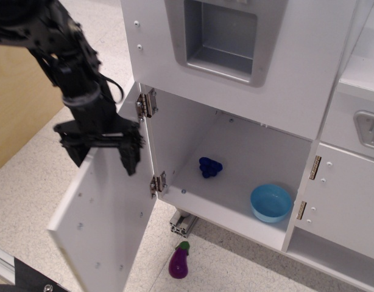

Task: Close low fridge

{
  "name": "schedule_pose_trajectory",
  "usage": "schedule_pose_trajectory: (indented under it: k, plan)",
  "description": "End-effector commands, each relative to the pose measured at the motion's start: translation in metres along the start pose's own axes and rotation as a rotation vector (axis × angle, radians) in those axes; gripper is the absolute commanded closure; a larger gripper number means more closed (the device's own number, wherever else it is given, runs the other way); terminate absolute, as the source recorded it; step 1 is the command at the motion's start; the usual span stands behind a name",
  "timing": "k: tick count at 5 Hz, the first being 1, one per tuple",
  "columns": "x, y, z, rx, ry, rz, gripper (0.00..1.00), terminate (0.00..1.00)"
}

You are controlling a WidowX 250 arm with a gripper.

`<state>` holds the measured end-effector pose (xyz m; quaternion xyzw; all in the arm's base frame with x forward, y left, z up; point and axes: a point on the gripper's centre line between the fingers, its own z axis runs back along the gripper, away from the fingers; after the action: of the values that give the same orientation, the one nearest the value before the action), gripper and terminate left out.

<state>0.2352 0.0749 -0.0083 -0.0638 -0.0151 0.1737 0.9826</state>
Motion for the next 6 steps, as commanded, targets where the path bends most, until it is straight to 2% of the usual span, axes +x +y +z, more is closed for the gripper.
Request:
schedule_pose_trajectory:
  k: [1, 2, 3, 4, 5, 6]
  plan:
    - [0.002, -0.043, 0.001, -0.006, -0.147, 0.048, 0.00, 0.00]
    - [0.007, -0.063, 0.006, -0.027, -0.170, 0.094, 0.00, 0.00]
    - [0.018, -0.086, 0.013, -0.040, -0.149, 0.164, 0.00, 0.00]
    - [0.021, -0.104, 0.026, -0.050, -0.197, 0.185, 0.00, 0.00]
    - [0.013, -0.112, 0.041, -0.068, -0.177, 0.159, 0.00, 0.00]
    - [-0.005, -0.094, 0.050, -0.062, -0.145, 0.107, 0.00, 0.00]
